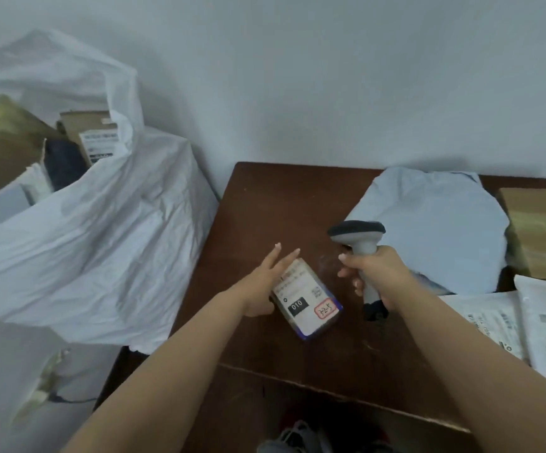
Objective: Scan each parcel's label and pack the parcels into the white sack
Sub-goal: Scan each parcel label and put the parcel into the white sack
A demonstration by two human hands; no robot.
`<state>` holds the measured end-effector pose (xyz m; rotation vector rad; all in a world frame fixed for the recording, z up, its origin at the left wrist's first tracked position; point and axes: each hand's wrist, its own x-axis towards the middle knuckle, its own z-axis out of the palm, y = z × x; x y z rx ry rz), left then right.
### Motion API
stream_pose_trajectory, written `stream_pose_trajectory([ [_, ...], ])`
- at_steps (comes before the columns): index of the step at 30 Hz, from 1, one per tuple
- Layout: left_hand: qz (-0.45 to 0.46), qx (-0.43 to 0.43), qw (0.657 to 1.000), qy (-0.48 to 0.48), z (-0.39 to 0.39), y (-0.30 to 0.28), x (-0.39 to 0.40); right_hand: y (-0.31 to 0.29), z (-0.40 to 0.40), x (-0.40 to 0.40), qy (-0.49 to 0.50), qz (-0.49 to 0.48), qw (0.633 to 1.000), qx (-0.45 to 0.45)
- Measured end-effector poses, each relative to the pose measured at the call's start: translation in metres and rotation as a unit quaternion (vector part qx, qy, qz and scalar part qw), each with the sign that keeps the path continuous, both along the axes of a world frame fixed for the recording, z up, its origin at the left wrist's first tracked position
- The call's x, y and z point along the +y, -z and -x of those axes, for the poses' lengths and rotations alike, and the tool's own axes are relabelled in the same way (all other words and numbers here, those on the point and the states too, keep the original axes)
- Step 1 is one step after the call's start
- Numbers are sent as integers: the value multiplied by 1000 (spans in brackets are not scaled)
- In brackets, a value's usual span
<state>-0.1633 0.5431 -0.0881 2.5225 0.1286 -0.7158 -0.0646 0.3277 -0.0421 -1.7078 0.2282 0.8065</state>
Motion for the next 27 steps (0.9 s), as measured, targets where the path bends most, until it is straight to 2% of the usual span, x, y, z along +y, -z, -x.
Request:
stream_pose_trajectory([
  [2, 58, -36, 991, -116, 17, 4, -11, 11, 13, 4, -16, 51, 999, -7],
  [3, 96, -57, 973, -200, 26, 10, -18, 17, 20, 6, -20, 69, 997, -4],
  [5, 169, -63, 902, -392, 40, 21, -34, 25, 34, 8, -23, 87, 996, 9],
  [7, 234, 8, 827, -512, 47, 30, -50, 30, 45, 10, -15, 84, 996, 24],
  [9, 313, 62, 790, -523, 52, 33, -65, 31, 52, 12, -6, 84, 996, 34],
  [13, 438, 40, 721, -535, 55, 24, -74, 26, 53, 12, 19, 80, 996, 20],
  [17, 485, -9, 693, -533, 53, 4, -61, 3, 50, 9, 25, 50, 998, 10],
  [22, 443, -116, 707, -539, 41, -25, -40, -51, 38, 16, 42, -33, 998, -45],
  [27, 406, -214, 705, -540, 22, -58, -14, -131, 29, 13, -40, -122, 990, -65],
])
